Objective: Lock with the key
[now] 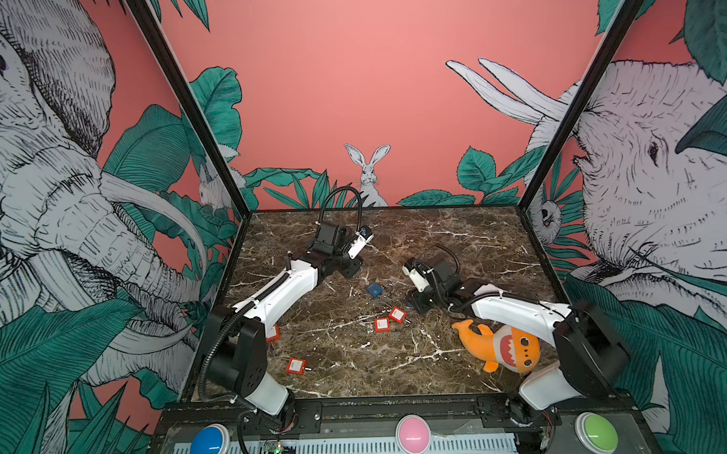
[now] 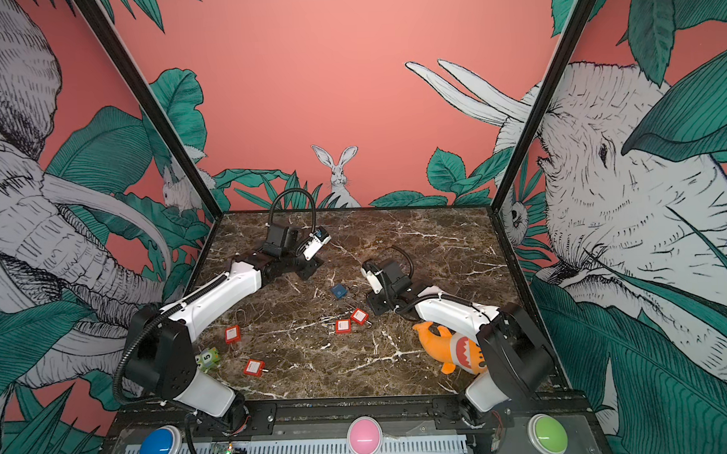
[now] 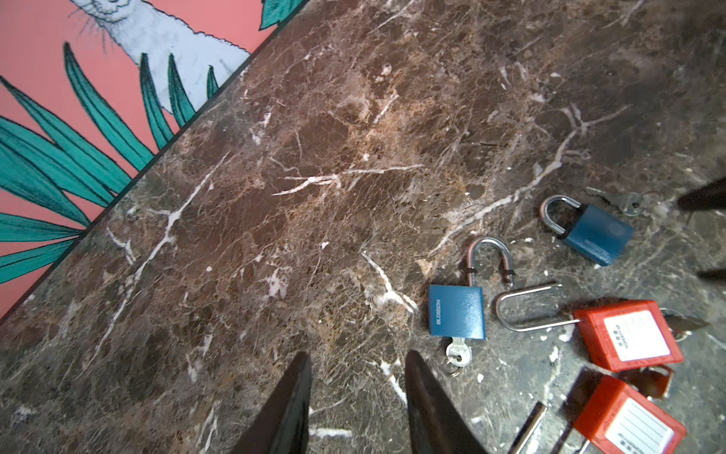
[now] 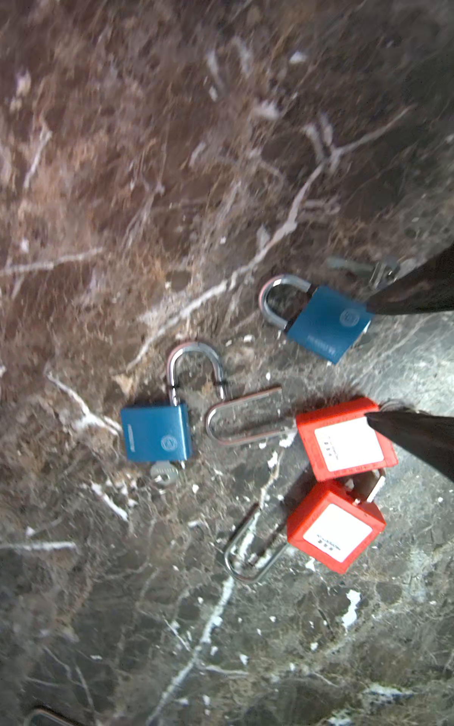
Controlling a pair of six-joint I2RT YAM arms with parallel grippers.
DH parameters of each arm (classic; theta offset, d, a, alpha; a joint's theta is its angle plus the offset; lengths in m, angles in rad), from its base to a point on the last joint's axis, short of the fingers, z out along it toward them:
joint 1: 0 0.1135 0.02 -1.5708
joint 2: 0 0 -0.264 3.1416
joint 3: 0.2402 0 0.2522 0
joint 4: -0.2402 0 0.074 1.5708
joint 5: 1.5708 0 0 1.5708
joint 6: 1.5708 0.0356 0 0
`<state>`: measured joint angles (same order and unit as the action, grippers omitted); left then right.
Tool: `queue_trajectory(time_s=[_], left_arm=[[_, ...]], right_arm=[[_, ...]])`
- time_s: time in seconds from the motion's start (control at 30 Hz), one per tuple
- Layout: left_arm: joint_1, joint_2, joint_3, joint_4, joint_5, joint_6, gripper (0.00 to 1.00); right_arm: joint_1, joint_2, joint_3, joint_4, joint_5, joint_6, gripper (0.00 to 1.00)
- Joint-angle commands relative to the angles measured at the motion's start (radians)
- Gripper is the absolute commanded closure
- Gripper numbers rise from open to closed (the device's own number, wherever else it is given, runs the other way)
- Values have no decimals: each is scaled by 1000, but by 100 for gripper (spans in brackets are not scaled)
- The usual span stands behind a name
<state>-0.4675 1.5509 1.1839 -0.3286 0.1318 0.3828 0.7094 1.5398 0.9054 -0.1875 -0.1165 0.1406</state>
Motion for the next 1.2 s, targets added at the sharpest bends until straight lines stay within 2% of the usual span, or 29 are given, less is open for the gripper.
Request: queue_trajectory(time_s=[0.0, 0.17, 0.33, 0.9, 1.17], left_arm=[[7, -52, -30, 21, -13, -32, 58], [8, -76, -62, 33, -18, -30, 58], [7, -88, -76, 32, -14, -24, 58], [8, -80, -87, 42, -1, -22, 57], [7, -71, -81, 43, -1, -16, 58]], right_arm=[[47, 67, 55, -22, -1, -76, 58], [106, 177, 128, -47, 24, -111, 56], [120, 233, 174, -86, 34, -129, 53], [140, 268, 167, -152, 64, -138, 46], [144, 290, 179, -159, 66, -133, 47]])
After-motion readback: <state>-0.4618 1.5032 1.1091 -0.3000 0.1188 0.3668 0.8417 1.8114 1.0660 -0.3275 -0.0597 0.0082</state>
